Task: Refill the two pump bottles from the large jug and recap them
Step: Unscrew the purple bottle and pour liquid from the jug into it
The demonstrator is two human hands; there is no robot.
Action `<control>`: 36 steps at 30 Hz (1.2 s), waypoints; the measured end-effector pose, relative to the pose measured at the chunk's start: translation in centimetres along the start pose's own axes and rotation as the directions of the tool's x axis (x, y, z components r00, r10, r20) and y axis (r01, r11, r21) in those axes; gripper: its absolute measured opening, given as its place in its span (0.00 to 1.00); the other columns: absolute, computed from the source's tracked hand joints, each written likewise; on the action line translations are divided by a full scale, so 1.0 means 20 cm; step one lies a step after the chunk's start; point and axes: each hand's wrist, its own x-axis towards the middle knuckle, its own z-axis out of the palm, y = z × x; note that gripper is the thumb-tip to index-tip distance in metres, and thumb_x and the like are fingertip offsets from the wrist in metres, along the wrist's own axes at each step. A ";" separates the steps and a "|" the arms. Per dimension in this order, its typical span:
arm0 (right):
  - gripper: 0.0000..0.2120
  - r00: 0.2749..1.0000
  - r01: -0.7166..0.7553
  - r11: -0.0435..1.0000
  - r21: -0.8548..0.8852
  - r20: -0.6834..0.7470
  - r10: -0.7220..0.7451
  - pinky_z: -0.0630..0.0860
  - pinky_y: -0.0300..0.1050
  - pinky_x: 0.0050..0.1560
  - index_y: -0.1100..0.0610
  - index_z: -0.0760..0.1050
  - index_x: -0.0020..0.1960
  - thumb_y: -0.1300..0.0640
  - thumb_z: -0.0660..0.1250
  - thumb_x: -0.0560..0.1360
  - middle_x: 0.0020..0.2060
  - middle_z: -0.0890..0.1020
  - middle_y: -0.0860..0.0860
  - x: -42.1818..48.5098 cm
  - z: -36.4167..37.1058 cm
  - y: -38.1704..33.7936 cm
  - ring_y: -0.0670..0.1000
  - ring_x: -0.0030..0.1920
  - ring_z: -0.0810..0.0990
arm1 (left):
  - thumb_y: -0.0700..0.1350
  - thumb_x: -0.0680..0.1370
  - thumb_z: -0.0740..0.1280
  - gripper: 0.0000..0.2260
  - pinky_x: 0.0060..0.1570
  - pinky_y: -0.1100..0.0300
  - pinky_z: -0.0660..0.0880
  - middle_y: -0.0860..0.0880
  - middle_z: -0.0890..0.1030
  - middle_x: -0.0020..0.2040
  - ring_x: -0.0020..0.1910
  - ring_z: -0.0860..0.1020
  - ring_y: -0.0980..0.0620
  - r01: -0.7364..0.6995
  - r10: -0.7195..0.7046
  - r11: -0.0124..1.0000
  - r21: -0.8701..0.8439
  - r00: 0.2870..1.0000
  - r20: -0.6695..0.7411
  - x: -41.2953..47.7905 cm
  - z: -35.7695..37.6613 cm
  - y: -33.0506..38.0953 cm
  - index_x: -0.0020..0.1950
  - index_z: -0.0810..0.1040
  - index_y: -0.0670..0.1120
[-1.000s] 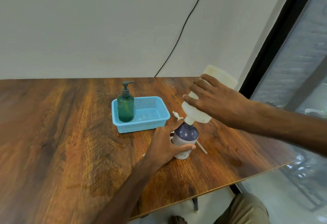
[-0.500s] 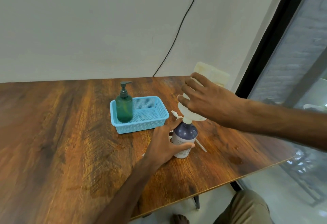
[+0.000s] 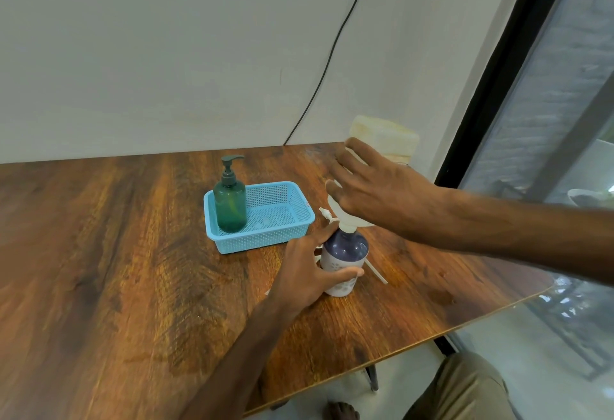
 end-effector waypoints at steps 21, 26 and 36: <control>0.39 0.990 -0.047 0.931 0.363 0.142 -0.005 0.54 0.62 0.77 0.57 0.58 0.78 0.60 0.74 0.72 0.74 0.64 0.62 -0.09 0.08 0.07 0.63 0.76 0.61 | 0.54 0.66 0.84 0.40 0.59 0.70 0.78 0.60 0.81 0.64 0.62 0.76 0.70 0.026 -0.026 1.000 0.006 0.999 0.036 0.00 0.00 -0.01 0.75 0.75 0.49; 0.40 0.964 -0.267 0.362 0.893 0.243 0.109 0.75 0.52 0.63 0.40 0.65 0.73 0.34 0.76 0.66 0.63 0.75 0.43 -0.34 0.43 0.01 0.46 0.62 0.74 | 0.53 0.68 0.83 0.38 0.61 0.68 0.78 0.68 0.77 0.65 0.66 0.75 0.69 0.021 -0.021 1.000 0.003 0.999 0.048 -0.01 0.00 0.00 0.76 0.72 0.57; 0.55 0.556 -0.592 -0.566 0.574 0.799 0.230 0.72 0.55 0.68 0.46 0.57 0.77 0.37 0.82 0.59 0.71 0.73 0.47 -0.56 0.67 -0.52 0.52 0.68 0.73 | 0.62 0.71 0.78 0.36 0.63 0.71 0.74 0.79 0.70 0.65 0.69 0.71 0.71 0.015 -0.025 0.994 0.113 0.996 0.090 -0.03 0.01 0.03 0.75 0.65 0.67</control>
